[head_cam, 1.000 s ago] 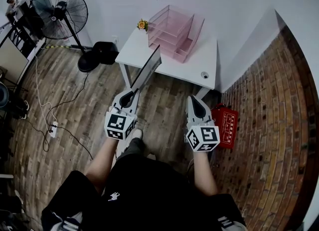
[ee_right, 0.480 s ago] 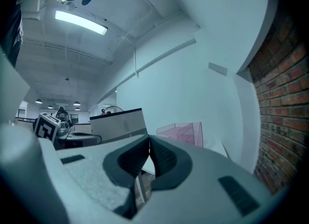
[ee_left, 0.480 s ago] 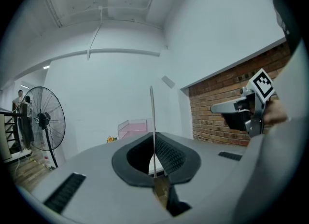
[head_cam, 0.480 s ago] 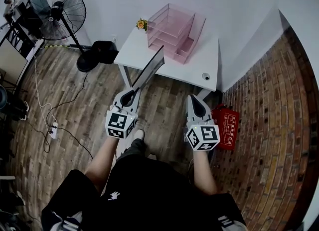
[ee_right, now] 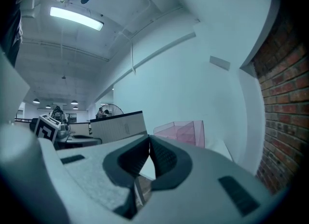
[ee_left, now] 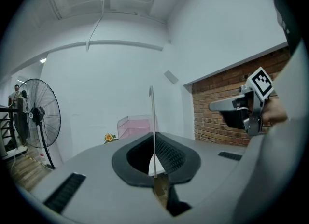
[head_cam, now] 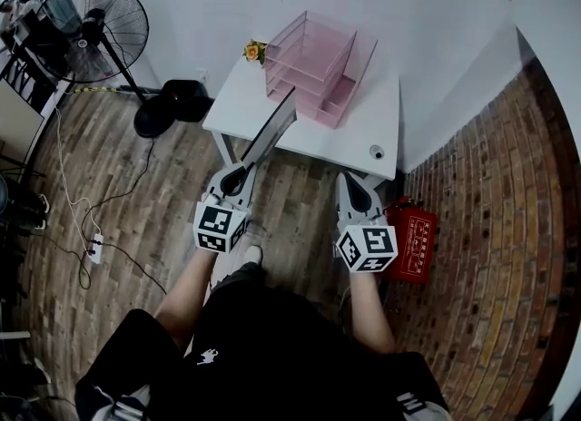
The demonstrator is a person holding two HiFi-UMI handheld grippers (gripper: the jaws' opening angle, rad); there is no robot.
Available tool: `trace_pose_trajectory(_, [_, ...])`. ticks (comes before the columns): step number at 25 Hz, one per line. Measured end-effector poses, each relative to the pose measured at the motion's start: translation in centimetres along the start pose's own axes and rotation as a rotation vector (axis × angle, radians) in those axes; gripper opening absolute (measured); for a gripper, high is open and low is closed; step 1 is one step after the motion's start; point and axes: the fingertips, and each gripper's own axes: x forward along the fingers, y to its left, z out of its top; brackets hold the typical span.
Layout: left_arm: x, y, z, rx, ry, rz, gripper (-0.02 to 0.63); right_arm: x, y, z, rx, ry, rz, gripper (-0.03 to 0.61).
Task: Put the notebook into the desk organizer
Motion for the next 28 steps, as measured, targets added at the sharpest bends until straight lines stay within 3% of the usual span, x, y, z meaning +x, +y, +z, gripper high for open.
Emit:
trace_pose_trajectory(15, [8.3,5.6,-3.6,-0.06,0.101,-0.157,0.011,8.6,-1.8,-0.4,0.016,0.048,-0.104,0.003])
trace_pose_trajectory(24, [11.2,8.8,-5.4,-0.065,0.112,-0.229,0.011,12.7,-1.2,-0.9,-0.002,0.072,-0.154,0.003])
trace_pose_trajectory(28, [12.1,9.8,-6.2,-0.103,0.122,-0.271,0.011,14.2,-1.0,-1.1,0.0,0.071,-0.172,0.003])
